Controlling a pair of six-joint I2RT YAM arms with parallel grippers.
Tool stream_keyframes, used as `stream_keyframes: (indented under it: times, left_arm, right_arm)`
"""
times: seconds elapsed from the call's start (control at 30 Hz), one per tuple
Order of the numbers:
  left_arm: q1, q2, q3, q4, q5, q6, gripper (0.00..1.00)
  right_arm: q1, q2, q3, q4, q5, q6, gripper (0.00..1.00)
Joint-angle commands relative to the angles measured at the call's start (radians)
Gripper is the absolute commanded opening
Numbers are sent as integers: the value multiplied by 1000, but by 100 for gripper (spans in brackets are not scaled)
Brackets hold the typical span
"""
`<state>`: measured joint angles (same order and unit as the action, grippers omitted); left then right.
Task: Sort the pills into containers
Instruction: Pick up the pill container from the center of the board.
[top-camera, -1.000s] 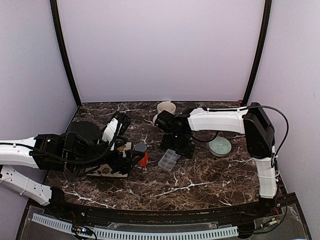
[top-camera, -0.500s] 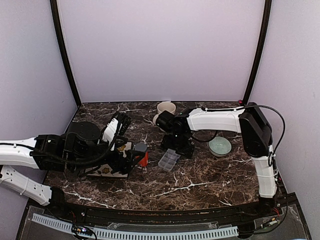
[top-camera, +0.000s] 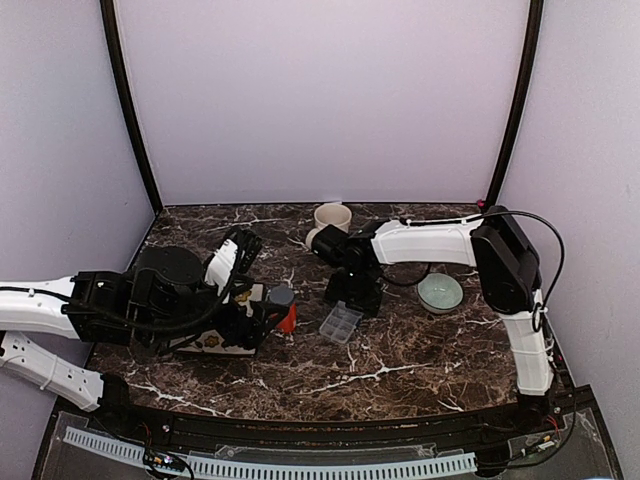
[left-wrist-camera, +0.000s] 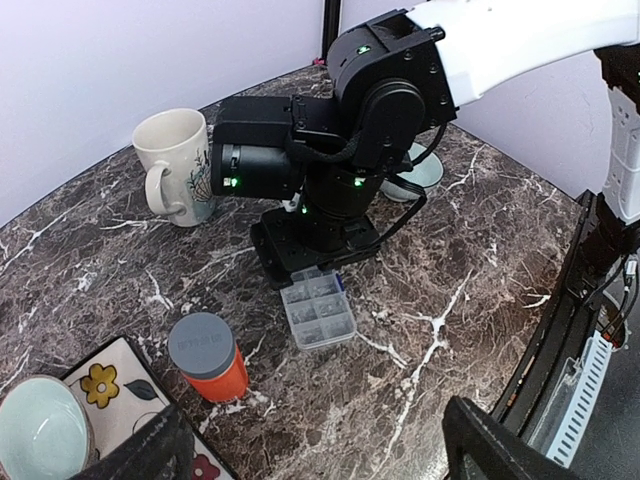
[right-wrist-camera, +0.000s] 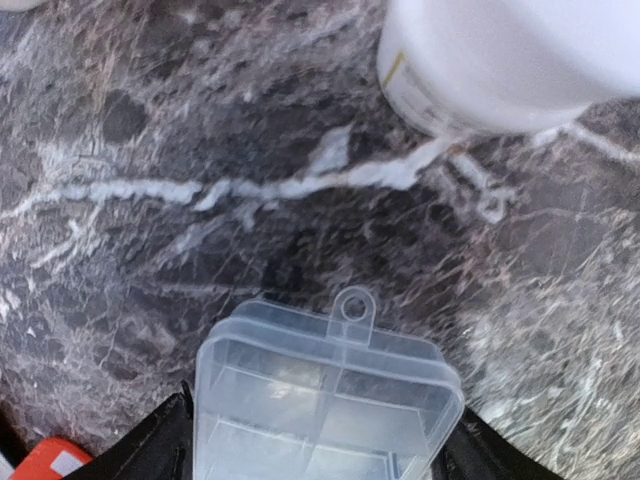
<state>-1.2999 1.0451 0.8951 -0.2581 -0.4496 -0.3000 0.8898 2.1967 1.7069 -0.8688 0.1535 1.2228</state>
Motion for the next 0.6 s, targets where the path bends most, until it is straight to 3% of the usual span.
stream_keyframes:
  times: [0.0, 0.1, 0.17, 0.57]
  left_arm:
    - [-1, -10, -27, 0, -10, -33, 89]
    - [-1, -12, -41, -4, -12, -62, 90]
    - [-2, -11, -46, -10, -12, -79, 91]
    - [10, 24, -76, 40, 35, -152, 94]
  right_arm:
    - [-9, -36, -79, 68, -21, -4, 66]
    - [-5, -60, -132, 103, -29, -21, 42]
    - [-1, -80, -155, 123, -27, -44, 32]
    - [83, -292, -198, 189, 73, -250, 33]
